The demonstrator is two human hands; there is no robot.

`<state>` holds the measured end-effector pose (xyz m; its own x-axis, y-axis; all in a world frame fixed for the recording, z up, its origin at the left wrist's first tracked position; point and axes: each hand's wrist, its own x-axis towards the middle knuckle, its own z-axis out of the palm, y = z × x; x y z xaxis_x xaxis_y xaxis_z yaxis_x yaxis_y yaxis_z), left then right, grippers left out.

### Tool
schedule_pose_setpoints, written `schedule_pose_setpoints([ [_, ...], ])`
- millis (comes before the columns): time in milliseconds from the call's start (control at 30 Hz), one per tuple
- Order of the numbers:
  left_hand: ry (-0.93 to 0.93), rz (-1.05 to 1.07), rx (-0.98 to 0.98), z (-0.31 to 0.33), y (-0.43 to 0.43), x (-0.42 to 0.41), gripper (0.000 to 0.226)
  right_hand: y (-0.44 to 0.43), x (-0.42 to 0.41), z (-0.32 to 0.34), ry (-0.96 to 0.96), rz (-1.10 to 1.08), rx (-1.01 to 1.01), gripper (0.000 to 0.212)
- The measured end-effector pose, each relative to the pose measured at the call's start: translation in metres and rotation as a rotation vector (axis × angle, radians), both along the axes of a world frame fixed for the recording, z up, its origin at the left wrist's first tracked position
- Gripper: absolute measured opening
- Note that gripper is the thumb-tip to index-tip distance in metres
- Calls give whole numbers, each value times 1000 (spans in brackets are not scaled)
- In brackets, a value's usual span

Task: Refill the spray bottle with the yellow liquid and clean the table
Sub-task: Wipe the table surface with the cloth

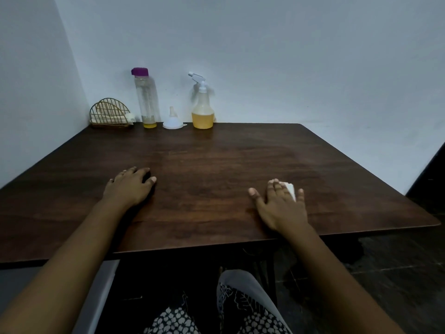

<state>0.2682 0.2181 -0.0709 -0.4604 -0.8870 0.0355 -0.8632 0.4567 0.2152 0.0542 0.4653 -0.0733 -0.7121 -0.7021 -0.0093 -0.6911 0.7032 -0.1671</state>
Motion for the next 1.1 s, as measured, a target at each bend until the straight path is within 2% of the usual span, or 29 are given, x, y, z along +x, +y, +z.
schedule_pose_setpoints([
  [167, 41, 43, -20, 7, 6, 1, 45, -47, 90, -2, -31, 319, -69, 84],
  [267, 54, 57, -32, 9, 9, 1, 43, -56, 108, -2, -59, 416, -58, 84],
  [333, 58, 61, -29, 10, 8, 2, 43, -48, 89, -3, -49, 394, -67, 82],
  [533, 64, 79, -10, 12, 2, 9, 43, -19, 31, 0, -31, 91, 4, 85],
  [633, 63, 93, -7, 13, -3, 16, 42, -39, 66, 3, -28, 134, 1, 88],
  [800, 42, 101, -30, 12, -12, 31, 41, -94, 161, 2, -65, 409, -21, 91],
  [900, 50, 133, -46, 9, -19, 43, 40, -108, 184, 0, -79, 497, -12, 89],
  [1000, 44, 133, -35, 6, -23, 49, 45, -96, 163, -2, -58, 478, -27, 85],
  [1100, 50, 125, -16, 3, -23, 51, 48, -78, 126, -1, -44, 311, -27, 85],
])
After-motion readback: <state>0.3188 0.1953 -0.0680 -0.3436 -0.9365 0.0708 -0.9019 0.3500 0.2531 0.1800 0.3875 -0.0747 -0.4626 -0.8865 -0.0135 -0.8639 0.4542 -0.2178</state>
